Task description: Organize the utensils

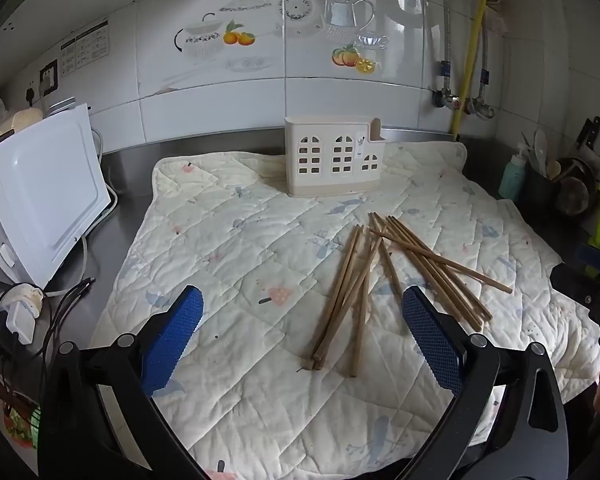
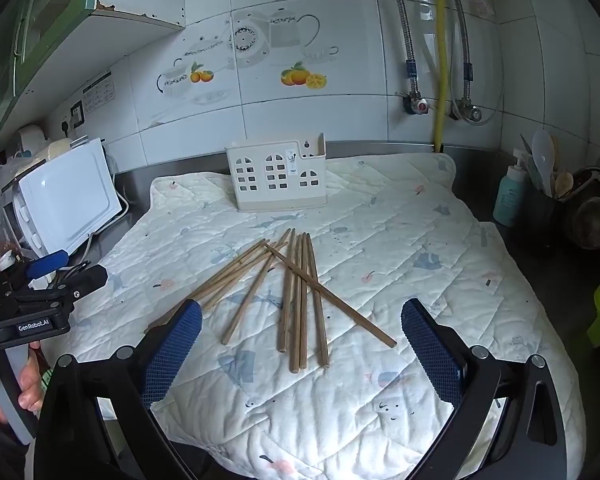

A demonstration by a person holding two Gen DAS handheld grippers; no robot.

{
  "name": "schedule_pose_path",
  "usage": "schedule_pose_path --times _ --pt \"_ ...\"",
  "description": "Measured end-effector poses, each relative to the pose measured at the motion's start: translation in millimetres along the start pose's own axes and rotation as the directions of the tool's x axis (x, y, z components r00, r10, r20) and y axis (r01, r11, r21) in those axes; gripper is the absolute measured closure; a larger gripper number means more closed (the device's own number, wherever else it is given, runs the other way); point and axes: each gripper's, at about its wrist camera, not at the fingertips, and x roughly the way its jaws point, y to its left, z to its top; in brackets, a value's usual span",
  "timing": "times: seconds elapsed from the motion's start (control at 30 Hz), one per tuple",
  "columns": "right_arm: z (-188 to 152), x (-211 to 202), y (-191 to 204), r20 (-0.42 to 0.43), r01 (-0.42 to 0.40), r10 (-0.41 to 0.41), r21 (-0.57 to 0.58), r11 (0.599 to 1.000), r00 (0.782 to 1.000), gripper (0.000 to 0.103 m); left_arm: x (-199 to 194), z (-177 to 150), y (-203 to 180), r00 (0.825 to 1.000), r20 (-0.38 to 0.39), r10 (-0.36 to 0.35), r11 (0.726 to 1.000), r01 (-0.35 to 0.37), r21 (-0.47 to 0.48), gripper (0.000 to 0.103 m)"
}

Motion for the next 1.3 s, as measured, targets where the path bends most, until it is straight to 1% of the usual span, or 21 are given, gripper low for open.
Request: schedule_pose_path --times 0.4,0.9,1.2,1.3 --pt "0 0 -1 -0.002 -0.004 0.004 0.004 1.000 1.000 0.006 3 -2 -2 1.000 -0.009 -0.008 1.000 0.008 0.000 0.005" --pt "-2 1 -2 0.006 -0.017 0.017 0.003 1.000 1.000 0.006 1 -3 2 1.000 0.017 -0.003 1.000 0.003 0.003 0.005" --pt "-5 6 -12 0.004 -0.023 0.023 0.012 1.000 1.000 0.006 8 -4 4 1.000 0.003 -0.008 1.000 0.008 0.005 0.005" --pt "-8 8 -17 0.005 -0.020 0.020 0.005 1.000 1.000 0.007 11 -5 4 1.000 -0.008 -0.022 1.000 0.022 0.014 0.005"
